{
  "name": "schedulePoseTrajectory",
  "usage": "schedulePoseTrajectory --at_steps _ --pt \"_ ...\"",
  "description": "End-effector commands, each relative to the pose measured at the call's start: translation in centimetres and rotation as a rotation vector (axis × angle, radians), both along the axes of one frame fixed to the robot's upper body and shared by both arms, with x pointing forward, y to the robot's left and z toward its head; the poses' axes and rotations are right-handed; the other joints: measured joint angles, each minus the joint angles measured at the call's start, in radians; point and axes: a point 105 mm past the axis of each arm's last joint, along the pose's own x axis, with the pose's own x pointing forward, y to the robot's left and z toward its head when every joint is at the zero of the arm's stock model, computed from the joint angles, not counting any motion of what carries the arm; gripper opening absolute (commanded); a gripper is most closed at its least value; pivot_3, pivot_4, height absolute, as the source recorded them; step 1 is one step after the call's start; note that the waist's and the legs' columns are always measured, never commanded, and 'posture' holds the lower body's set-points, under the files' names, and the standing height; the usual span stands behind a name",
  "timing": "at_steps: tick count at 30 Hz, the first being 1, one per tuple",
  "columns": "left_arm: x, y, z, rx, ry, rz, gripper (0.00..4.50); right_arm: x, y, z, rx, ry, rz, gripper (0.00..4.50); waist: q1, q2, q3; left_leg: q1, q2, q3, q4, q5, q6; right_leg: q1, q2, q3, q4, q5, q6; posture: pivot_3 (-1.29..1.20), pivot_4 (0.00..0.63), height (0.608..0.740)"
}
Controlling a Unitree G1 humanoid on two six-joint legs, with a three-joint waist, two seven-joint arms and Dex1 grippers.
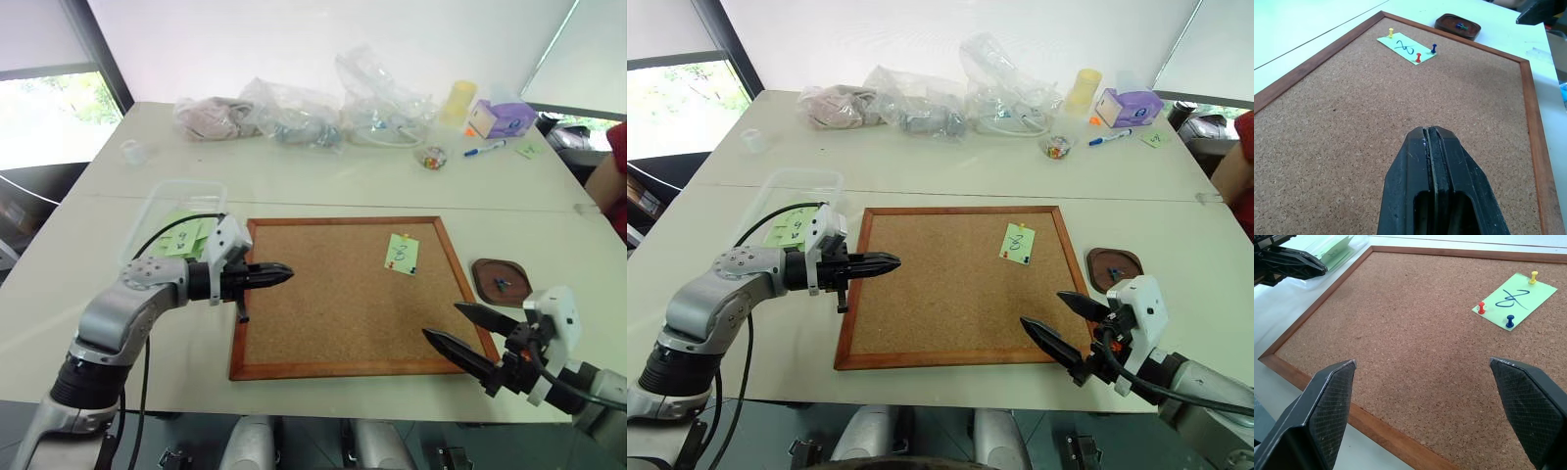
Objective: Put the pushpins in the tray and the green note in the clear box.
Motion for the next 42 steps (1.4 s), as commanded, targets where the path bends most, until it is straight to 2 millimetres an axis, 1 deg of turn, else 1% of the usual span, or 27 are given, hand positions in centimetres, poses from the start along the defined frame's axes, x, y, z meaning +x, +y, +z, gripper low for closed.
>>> schedulePoseTrajectory --at_steps 1,3,7,12,17,19,21,23,26,28,31,33,36,39,42 --pt "0.3 -0.1 1.2 -0.036 -0.032 0.001 0.03 -0.1 0.2 0.5 -0.007 -0.025 0.008 4.5 0.0 0.0 0.0 0.0 0.0 0.0 0.0 0.0 0.0 0.0 0.0 0.0 0.0 0.0 0.0 0.0 0.15 0.737" --pt "0.5 -0.2 1.3 -0.044 -0.03 0.012 0.03 -0.1 0.1 0.6 -0.007 -0.03 0.0 4.5 0.0 0.0 0.0 0.0 0.0 0.0 0.0 0.0 0.0 0.0 0.0 0.0 0.0 0.0 0.0 0.0 0.15 0.737" --pt "0.3 -0.3 1.2 -0.026 -0.034 -0.006 0.03 0.0 0.0 0.7 -0.008 -0.031 -0.002 4.5 0.0 0.0 0.0 0.0 0.0 0.0 0.0 0.0 0.0 0.0 0.0 0.0 0.0 0.0 0.0 0.0 0.15 0.737" --pt "0.6 -0.1 1.3 -0.031 -0.032 0.007 0.03 0.2 -0.1 0.7 -0.018 -0.04 -0.014 4.5 0.0 0.0 0.0 0.0 0.0 0.0 0.0 0.0 0.0 0.0 0.0 0.0 0.0 0.0 0.0 0.0 0.15 0.737" --pt "1.0 0.1 1.1 0.022 -0.058 0.025 0.03 0.7 -0.6 0.8 -0.034 -0.053 -0.039 4.5 0.0 0.0 0.0 0.0 0.0 0.0 0.0 0.0 0.0 0.0 0.0 0.0 0.0 0.0 0.0 0.0 0.15 0.737" --pt "1.4 0.1 1.3 0.038 -0.077 0.029 0.03 0.8 -0.8 1.2 -0.033 -0.063 -0.048 4.5 0.001 0.0 0.0 0.0 0.0 0.0 0.0 0.0 0.0 0.0 0.0 0.0 0.0 0.0 0.0 0.0 0.15 0.737" --pt "1.8 -0.4 1.7 0.043 -0.099 0.012 0.03 1.0 -1.1 1.5 -0.028 -0.067 -0.065 4.5 0.001 0.0 0.0 0.0 0.0 0.0 0.0 0.0 0.0 0.0 0.0 0.0 0.0 0.0 0.0 0.0 0.15 0.737" --pt "2.4 -1.4 1.6 0.069 -0.132 -0.031 0.03 1.4 -1.3 1.8 -0.012 -0.073 -0.088 4.5 0.003 0.0 0.0 0.0 0.0 0.0 0.0 0.0 0.0 0.0 0.0 0.0 0.0 0.0 0.0 0.0 0.15 0.737" --pt "2.7 -3.6 1.5 0.069 -0.141 -0.132 0.03 3.2 -1.7 1.8 -0.043 -0.104 -0.155 4.5 0.002 0.0 0.0 0.0 -0.001 0.0 0.0 0.0 0.0 0.0 0.0 0.0 -0.001 0.0 0.0 0.0 0.15 0.737" --pt "2.8 -5.0 1.4 0.075 -0.149 -0.188 0.03 4.7 -1.9 1.8 -0.082 -0.143 -0.199 4.5 -0.001 -0.001 0.0 0.0 -0.001 0.0 0.0 0.0 0.0 0.0 0.0 0.0 -0.001 0.0 0.0 0.0 0.15 0.737" --pt "3.4 -6.2 0.7 0.11 -0.178 -0.209 0.03 7.2 -2.1 1.9 -0.106 -0.191 -0.271 4.5 -0.004 0.0 0.0 0.0 -0.001 0.001 0.0 0.0 0.0 -0.001 0.002 0.001 0.0 0.0 0.0 0.0 0.15 0.737" --pt "3.8 -6.6 0.1 0.137 -0.19 -0.203 0.03 8.4 -2.0 1.9 -0.084 -0.206 -0.307 4.5 -0.004 0.001 -0.001 0.0 -0.002 0.001 0.0 0.0 0.0 -0.002 0.002 0.001 0.0 0.0 0.001 0.0 0.15 0.737" --pt "4.5 -6.8 -1.1 0.191 -0.209 -0.191 0.03 10.9 -2.4 1.5 -0.072 -0.215 -0.389 4.5 -0.003 0.001 -0.001 -0.001 -0.002 0.001 0.0 0.0 0.0 -0.003 0.002 0.001 0.001 0.001 0.001 0.0 0.15 0.737" --pt "4.6 -6.9 -1.9 0.224 -0.198 -0.204 0.03 13.1 -1.6 1.6 -0.043 -0.232 -0.409 4.5 -0.002 0.002 0.0 -0.002 -0.001 0.002 0.0 0.0 0.0 -0.003 0.001 0.001 0.001 0.001 0.001 0.0 0.15 0.737" --pt "4.7 -6.7 -2.7 0.262 -0.19 -0.212 0.03 14.5 -0.8 1.4 -0.044 -0.232 -0.399 4.5 -0.001 0.002 0.0 -0.002 -0.001 0.001 0.0 0.0 0.0 -0.004 0.001 0.001 0.001 0.001 0.001 0.0 0.15 0.737"
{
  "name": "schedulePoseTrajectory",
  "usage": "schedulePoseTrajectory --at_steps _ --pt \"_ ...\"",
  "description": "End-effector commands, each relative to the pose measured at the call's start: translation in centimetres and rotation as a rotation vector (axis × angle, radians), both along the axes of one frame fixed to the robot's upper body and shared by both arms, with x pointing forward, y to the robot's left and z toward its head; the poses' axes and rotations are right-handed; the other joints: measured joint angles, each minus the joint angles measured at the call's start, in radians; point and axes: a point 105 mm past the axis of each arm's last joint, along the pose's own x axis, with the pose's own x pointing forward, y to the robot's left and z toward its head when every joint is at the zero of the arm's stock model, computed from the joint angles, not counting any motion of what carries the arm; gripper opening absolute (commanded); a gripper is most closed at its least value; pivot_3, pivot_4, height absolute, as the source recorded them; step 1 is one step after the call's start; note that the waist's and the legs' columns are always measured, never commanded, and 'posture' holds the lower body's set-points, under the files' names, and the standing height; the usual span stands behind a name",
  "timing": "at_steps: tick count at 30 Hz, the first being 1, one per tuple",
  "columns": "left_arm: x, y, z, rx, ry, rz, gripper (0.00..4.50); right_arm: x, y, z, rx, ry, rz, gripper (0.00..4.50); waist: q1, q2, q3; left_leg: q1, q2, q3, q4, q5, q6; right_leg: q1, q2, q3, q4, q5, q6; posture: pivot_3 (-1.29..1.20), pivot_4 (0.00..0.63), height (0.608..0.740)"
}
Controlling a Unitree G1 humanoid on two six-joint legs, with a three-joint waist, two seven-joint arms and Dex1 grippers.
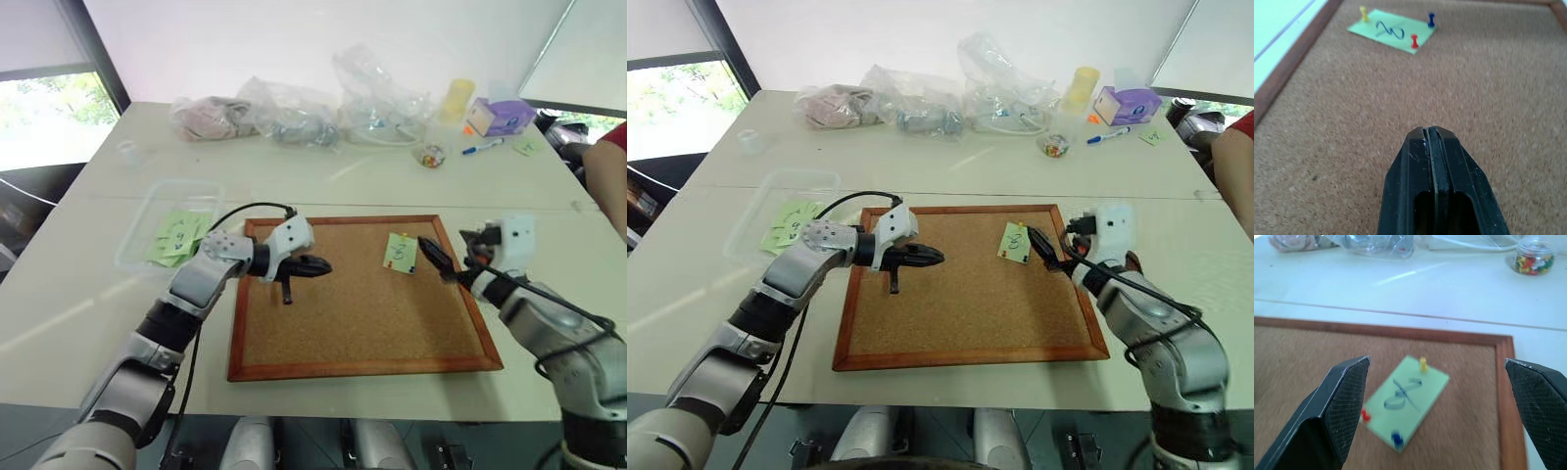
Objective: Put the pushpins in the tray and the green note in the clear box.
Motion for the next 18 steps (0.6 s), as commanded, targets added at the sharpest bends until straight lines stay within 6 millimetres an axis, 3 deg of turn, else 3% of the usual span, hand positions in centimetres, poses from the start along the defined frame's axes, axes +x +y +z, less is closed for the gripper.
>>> schedulePoseTrajectory --at_steps 1,8,18 --pt "0.2 -0.2 0.0 0.055 -0.043 -0.024 0.03 1.6 0.7 0.3 -0.017 -0.032 0.007 4.5 0.001 0.0 0.0 0.0 0.0 0.0 0.0 0.0 0.0 0.0 0.0 0.0 0.0 0.0 0.0 0.0 0.15 0.737" --pt "0.1 0.2 -1.5 0.132 -0.052 -0.022 0.03 4.3 1.5 -1.2 -0.049 0.034 0.038 4.5 0.0 0.0 0.0 0.0 0.0 0.0 0.0 0.0 0.0 0.0 0.0 0.0 0.0 0.0 0.0 0.0 0.15 0.737" --pt "-0.3 0.0 -1.5 0.104 -0.041 -0.027 0.03 5.7 2.1 -2.8 -0.017 0.091 0.076 4.5 0.0 0.001 0.0 0.0 0.0 0.001 0.0 0.0 0.0 0.0 -0.001 0.0 0.001 0.0 0.0 0.0 0.15 0.737"
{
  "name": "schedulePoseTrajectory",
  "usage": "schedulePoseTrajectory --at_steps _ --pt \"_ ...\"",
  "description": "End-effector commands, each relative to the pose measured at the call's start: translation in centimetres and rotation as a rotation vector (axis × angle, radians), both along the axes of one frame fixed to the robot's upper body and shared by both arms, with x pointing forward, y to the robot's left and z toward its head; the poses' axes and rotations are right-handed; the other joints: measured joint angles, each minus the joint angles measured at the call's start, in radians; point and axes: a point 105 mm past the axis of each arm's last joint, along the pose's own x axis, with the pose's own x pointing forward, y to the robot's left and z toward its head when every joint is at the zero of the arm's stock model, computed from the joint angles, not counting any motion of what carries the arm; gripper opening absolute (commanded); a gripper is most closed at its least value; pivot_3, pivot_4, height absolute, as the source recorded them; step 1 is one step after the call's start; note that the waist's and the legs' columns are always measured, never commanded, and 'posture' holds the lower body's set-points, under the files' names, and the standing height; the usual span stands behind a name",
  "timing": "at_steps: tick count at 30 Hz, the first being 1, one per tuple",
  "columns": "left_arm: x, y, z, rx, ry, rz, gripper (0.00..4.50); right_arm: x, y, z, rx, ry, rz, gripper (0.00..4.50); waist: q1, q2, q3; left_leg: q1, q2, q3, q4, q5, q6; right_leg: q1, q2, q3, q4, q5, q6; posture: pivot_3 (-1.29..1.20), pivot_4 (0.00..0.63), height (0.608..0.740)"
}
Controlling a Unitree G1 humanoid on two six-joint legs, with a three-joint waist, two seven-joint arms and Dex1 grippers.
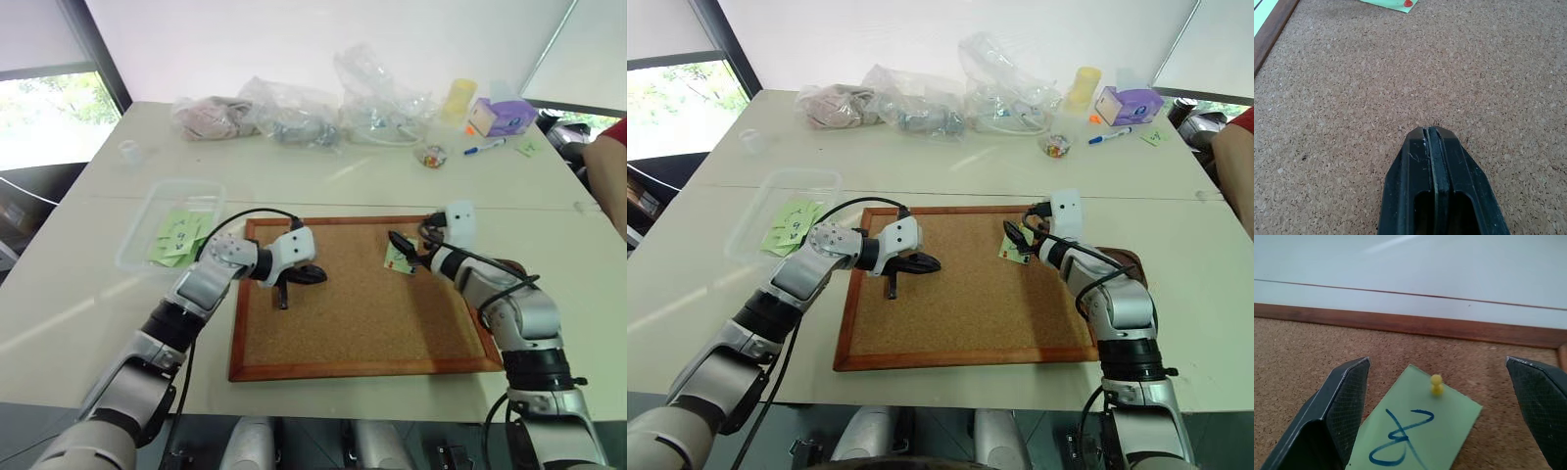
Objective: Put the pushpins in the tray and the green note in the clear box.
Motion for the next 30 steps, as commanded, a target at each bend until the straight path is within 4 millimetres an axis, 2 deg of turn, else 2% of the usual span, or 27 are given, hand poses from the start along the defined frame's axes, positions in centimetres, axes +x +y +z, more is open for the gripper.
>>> schedulePoseTrajectory --at_steps 1,2,5,12,19,30 --pt "-0.4 -0.2 -0.1 -0.01 0.009 -0.008 0.03 0.5 0.4 1.0 0.011 -0.036 0.019 4.5 0.001 0.0 0.0 0.0 0.0 0.0 0.0 0.0 0.0 0.0 0.0 0.0 0.0 0.0 0.0 0.0 0.15 0.737" --pt "-0.3 -0.1 -0.1 -0.012 0.01 -0.005 0.03 0.5 0.4 0.9 0.016 -0.033 0.016 4.5 0.001 0.0 0.0 0.0 0.0 0.0 0.0 0.0 0.0 0.0 0.0 0.0 0.0 0.0 0.0 0.0 0.15 0.737" --pt "-0.4 -0.1 0.0 -0.019 0.01 -0.004 0.0 0.7 0.5 0.8 0.046 -0.024 0.015 3.71 0.0 0.0 0.0 0.0 0.0 0.0 0.0 0.0 0.0 0.0 0.0 0.0 0.0 0.0 0.0 0.0 0.15 0.737" --pt "-0.3 -0.3 0.2 -0.028 0.004 -0.004 0.0 0.7 0.3 0.3 0.043 -0.002 0.008 0.06 -0.001 0.0 0.0 0.0 0.0 0.0 0.0 0.0 0.0 0.0 0.0 0.0 0.0 0.0 0.0 0.0 0.15 0.737" --pt "-0.2 -0.4 0.3 -0.035 -0.003 -0.003 0.0 0.6 0.0 0.9 0.041 -0.042 -0.004 0.06 0.0 0.0 0.0 0.0 0.0 0.0 0.0 0.0 0.0 0.0 0.0 0.0 0.0 0.0 0.0 0.0 0.15 0.737" --pt "-0.8 -0.8 -0.4 -0.026 0.031 -0.017 0.0 0.7 -1.2 3.5 -0.033 -0.285 -0.09 0.06 -0.002 0.002 0.001 0.0 0.0 0.0 0.0 0.0 0.0 0.0 0.0 0.0 0.0 0.0 0.0 0.0 0.15 0.737"
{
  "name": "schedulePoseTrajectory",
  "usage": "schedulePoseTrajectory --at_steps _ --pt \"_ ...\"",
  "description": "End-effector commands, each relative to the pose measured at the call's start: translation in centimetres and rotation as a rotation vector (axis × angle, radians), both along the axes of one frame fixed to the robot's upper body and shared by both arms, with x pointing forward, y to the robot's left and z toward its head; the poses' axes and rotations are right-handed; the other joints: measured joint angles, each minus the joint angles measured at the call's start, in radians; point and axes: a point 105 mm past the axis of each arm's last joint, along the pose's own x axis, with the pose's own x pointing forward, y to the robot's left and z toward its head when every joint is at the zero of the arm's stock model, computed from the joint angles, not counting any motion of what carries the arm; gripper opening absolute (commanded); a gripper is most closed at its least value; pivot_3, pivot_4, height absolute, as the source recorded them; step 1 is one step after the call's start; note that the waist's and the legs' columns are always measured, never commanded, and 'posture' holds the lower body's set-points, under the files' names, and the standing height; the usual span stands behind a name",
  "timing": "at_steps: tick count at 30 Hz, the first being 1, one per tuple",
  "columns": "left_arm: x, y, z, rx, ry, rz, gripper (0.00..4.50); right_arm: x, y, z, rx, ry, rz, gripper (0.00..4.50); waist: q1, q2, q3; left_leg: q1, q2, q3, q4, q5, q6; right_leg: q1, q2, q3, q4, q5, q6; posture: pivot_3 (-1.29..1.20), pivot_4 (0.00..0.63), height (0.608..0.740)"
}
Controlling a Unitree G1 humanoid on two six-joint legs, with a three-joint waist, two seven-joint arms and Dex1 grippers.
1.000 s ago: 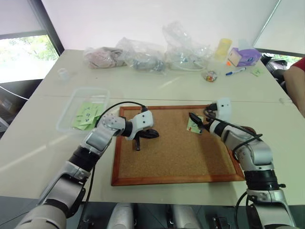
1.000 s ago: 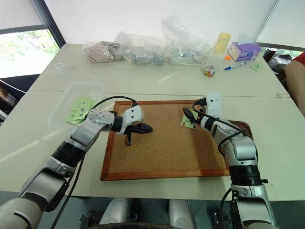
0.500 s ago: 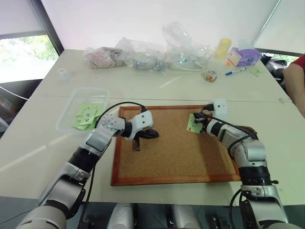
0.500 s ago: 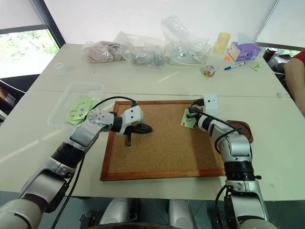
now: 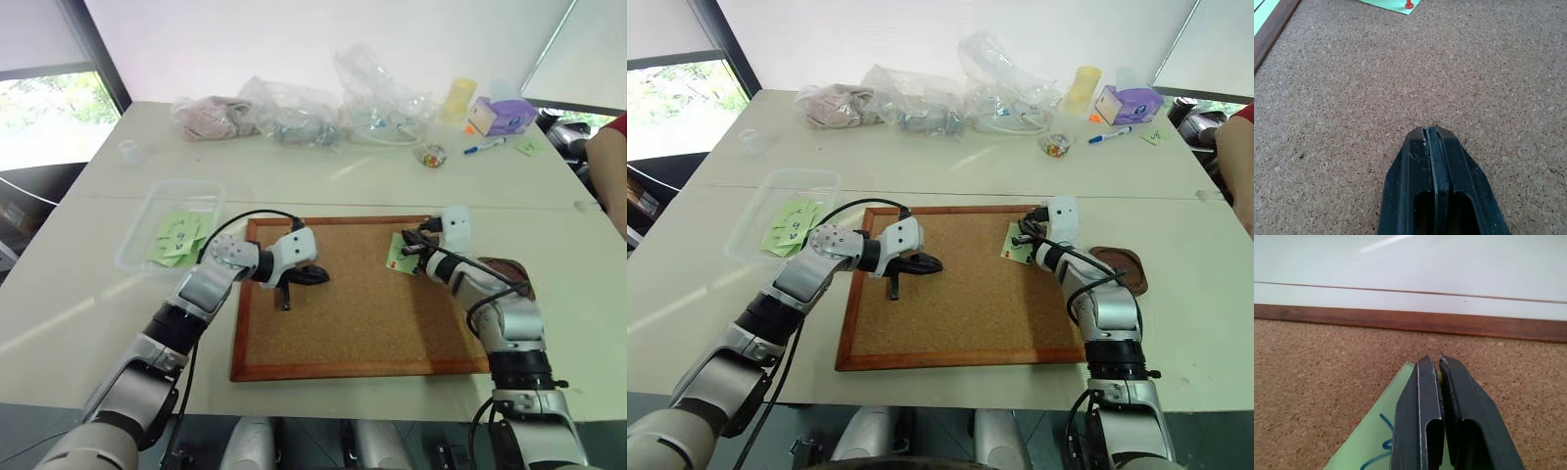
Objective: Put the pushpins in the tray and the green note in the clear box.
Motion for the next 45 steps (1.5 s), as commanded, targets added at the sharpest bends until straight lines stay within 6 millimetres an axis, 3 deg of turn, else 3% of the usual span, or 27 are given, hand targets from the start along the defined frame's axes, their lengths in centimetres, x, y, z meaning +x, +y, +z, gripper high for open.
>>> schedulePoseTrajectory --at_steps 1,10,12,16,21,25,32,40,43,45 --pt "-0.6 -0.3 -0.4 0.001 0.022 -0.017 0.0 0.3 -0.7 4.1 -0.017 -0.196 -0.05 0.06 -0.001 0.0 0.0 0.0 0.0 0.0 0.0 0.0 0.0 0.0 0.0 0.0 0.0 0.0 0.0 0.0 0.15 0.737" --pt "-0.8 -0.3 -0.5 0.005 0.039 -0.018 0.0 0.2 -1.0 3.7 -0.021 -0.208 -0.071 0.06 -0.001 0.0 0.0 0.0 0.0 0.0 0.0 0.0 0.0 0.0 0.0 0.0 0.0 0.0 0.0 0.0 0.15 0.737" --pt "-0.9 -0.4 -0.4 0.004 0.037 -0.02 0.0 -0.5 -2.1 4.4 -0.006 -0.245 -0.122 0.06 -0.001 0.0 0.0 0.0 0.0 0.0 0.0 0.0 0.0 0.0 0.0 0.0 0.0 0.0 0.0 0.0 0.15 0.737" --pt "-1.0 -0.4 0.0 -0.009 0.025 -0.025 0.0 -3.2 -5.7 5.4 -0.034 -0.288 -0.261 0.06 0.004 0.001 0.0 -0.001 0.0 -0.001 0.0 0.0 0.0 0.0 0.0 0.0 0.0 0.0 0.0 0.0 0.15 0.737" --pt "-1.5 -0.6 0.4 -0.026 0.015 -0.042 0.0 -7.5 -8.0 4.5 -0.109 -0.237 -0.34 0.06 0.002 0.001 -0.001 0.0 0.0 -0.001 0.0 0.0 0.0 0.0 0.0 0.0 0.0 0.0 0.0 0.0 0.15 0.737" --pt "-1.8 -0.9 0.5 -0.034 0.018 -0.054 0.0 -9.4 -9.9 2.9 -0.132 -0.161 -0.437 0.06 -0.003 0.002 -0.001 0.001 0.0 0.0 0.0 0.0 0.0 0.0 0.0 0.001 0.0 0.0 0.0 0.0 0.15 0.737" --pt "-1.7 -1.2 0.7 -0.037 0.014 -0.064 0.0 -9.6 -11.4 0.5 -0.148 -0.054 -0.513 0.06 0.0 0.002 -0.001 0.001 0.0 0.0 0.0 0.0 0.0 0.0 0.001 0.001 0.0 0.0 0.0 0.0 0.15 0.737" --pt "-1.7 -1.2 0.8 -0.037 0.011 -0.066 0.0 -9.4 -11.9 -0.7 -0.102 -0.015 -0.53 0.06 0.0 0.002 -0.001 0.001 0.0 0.0 0.0 0.0 0.0 0.0 0.001 0.001 0.0 0.0 0.0 0.0 0.15 0.737" --pt "-1.6 -1.1 0.8 -0.035 0.011 -0.062 0.0 -9.3 -12.0 -0.8 -0.089 -0.011 -0.53 0.96 0.0 0.003 -0.001 0.001 0.0 0.0 0.0 0.0 0.0 0.0 0.001 0.001 0.0 0.0 0.0 0.0 0.15 0.737" --pt "-1.6 -1.1 0.8 -0.035 0.011 -0.061 0.0 -9.3 -12.0 -0.9 -0.088 -0.009 -0.531 1.95 0.0 0.003 -0.001 0.001 0.0 0.0 0.0 0.0 0.0 0.0 0.001 0.001 0.0 0.0 0.0 0.0 0.15 0.737"
